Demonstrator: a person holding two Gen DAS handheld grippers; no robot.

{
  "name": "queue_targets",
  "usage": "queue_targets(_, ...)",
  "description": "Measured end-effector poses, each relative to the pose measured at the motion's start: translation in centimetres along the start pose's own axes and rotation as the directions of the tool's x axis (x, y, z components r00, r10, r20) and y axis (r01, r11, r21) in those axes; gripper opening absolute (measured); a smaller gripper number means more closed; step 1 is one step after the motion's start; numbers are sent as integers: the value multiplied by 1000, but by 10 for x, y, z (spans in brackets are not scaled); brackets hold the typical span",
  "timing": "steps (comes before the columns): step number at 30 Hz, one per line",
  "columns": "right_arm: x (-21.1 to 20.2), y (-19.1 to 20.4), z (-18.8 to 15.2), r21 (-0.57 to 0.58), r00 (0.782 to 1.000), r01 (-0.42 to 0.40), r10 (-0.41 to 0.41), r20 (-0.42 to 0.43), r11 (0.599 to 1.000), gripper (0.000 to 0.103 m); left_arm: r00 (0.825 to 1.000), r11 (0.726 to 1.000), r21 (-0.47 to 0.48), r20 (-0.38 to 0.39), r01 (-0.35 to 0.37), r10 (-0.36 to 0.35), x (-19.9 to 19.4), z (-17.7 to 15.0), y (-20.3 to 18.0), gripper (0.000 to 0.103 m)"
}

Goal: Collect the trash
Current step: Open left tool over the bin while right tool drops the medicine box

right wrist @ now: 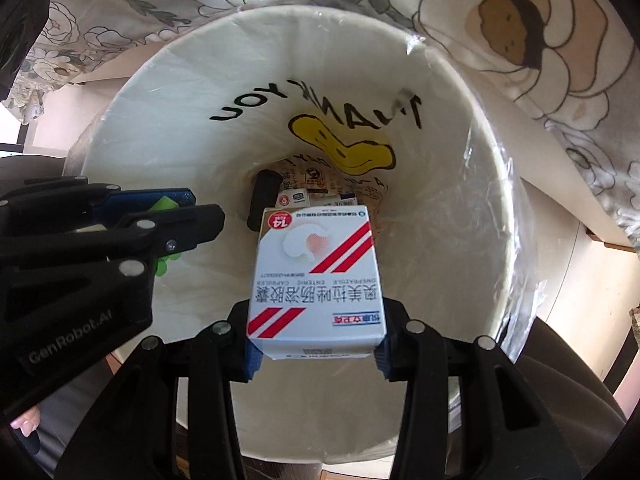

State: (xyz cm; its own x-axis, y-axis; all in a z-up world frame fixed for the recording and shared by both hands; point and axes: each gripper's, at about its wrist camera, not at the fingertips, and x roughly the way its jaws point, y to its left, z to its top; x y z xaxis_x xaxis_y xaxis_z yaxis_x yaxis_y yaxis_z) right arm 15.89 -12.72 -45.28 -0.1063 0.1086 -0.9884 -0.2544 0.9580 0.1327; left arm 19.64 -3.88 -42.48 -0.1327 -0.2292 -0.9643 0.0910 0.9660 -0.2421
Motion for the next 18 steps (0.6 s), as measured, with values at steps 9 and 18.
queue_targets(9,13,1,3,-47,999,40,-40,-8,998,46,999,999,-32,-15,-40,40,6,4,3,43)
queue_targets(18,5,2,3,-47,1000,27,-26,15,999,52,999,999,-29,-6,-37,36,4,4,3,58)
